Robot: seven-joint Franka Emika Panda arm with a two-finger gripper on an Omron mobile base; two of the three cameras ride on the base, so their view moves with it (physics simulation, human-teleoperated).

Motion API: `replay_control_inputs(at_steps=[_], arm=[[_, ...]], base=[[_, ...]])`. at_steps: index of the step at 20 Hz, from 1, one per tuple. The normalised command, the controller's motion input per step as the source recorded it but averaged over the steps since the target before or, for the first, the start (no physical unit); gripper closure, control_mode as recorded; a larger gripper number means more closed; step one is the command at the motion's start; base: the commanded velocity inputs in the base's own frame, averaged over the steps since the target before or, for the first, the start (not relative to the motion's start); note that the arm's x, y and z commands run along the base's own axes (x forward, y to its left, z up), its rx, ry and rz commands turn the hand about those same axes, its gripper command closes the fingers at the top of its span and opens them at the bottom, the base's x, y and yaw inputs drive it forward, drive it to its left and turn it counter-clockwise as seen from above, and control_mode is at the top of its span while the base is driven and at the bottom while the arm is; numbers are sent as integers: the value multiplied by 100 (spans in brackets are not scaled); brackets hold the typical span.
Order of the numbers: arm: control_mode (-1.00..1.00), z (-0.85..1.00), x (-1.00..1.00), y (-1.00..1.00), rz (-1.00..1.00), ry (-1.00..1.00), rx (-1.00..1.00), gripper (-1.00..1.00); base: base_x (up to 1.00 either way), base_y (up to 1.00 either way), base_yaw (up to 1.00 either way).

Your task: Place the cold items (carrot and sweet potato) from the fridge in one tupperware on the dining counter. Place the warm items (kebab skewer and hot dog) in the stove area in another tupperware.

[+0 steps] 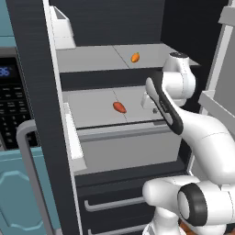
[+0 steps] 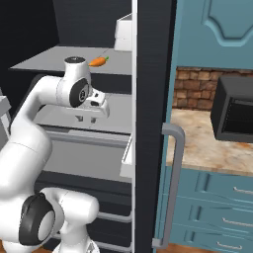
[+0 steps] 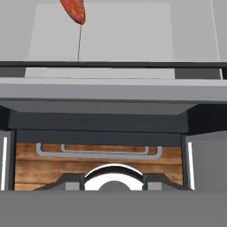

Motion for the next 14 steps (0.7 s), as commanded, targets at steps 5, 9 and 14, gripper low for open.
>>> replay_control_inputs(at_steps=[5,9,14], arm=[[-100,7,-2,17,-4,-7,-1,-100],[-100,24,-1,3,-13,-11,0,-100],[-100,67,-2,14,-13,-43,-1,-100]], base=[[0,0,0],[0,0,0],[0,0,0]])
